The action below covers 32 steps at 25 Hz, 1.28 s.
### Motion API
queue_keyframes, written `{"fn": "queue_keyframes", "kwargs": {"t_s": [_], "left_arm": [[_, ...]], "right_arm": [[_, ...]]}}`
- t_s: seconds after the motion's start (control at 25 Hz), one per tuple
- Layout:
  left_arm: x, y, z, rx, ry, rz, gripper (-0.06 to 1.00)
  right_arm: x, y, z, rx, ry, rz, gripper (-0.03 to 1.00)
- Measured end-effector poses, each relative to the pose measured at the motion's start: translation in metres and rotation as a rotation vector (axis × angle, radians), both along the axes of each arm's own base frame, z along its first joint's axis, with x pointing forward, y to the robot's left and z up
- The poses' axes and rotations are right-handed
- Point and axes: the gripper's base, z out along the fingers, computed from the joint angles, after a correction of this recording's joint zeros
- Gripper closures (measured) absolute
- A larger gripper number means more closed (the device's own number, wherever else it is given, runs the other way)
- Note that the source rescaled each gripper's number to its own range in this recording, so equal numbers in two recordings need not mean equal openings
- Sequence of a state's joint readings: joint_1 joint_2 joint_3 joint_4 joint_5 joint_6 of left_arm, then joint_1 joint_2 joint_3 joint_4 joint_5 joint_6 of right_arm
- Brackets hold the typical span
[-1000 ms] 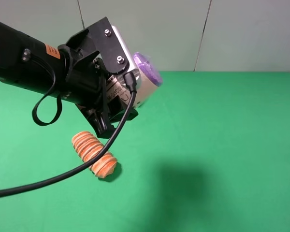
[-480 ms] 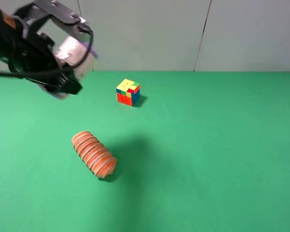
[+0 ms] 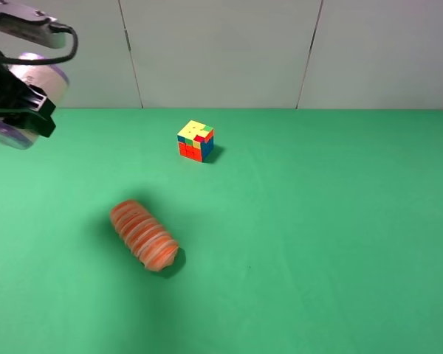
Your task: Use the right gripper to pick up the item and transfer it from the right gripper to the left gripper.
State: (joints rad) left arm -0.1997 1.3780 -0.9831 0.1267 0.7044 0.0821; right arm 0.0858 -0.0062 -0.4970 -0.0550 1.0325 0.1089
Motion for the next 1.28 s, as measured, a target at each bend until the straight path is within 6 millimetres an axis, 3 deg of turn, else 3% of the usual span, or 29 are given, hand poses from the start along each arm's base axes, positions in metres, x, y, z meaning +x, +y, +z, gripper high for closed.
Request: {"fn": "queue_keyframes", "kwargs": {"t_s": [0.16, 0.36, 0.72, 1.08, 1.28], "left_arm": [[0.013, 0.007, -0.02, -0.021, 0.063, 0.056, 0.94], [0.034, 0.002, -0.048, -0.042, 0.13, 0.071, 0.94], [0.074, -0.005, -0.075, -0.043, 0.181, 0.077, 0.94], [0.084, -0.007, -0.125, -0.027, 0.295, 0.084, 0.94], [0.088, -0.008, -0.14, -0.036, 0.301, 0.091, 0.94]], "right_arm": [[0.0, 0.0, 0.0, 0.0, 0.0, 0.0, -0.03], [0.0, 0.0, 0.0, 0.001, 0.0, 0.001, -0.03], [0.0, 0.0, 0.0, 0.002, 0.0, 0.001, -0.03], [0.0, 0.0, 0.0, 0.002, 0.0, 0.001, -0.03], [0.0, 0.0, 0.0, 0.002, 0.0, 0.001, -0.03]]}}
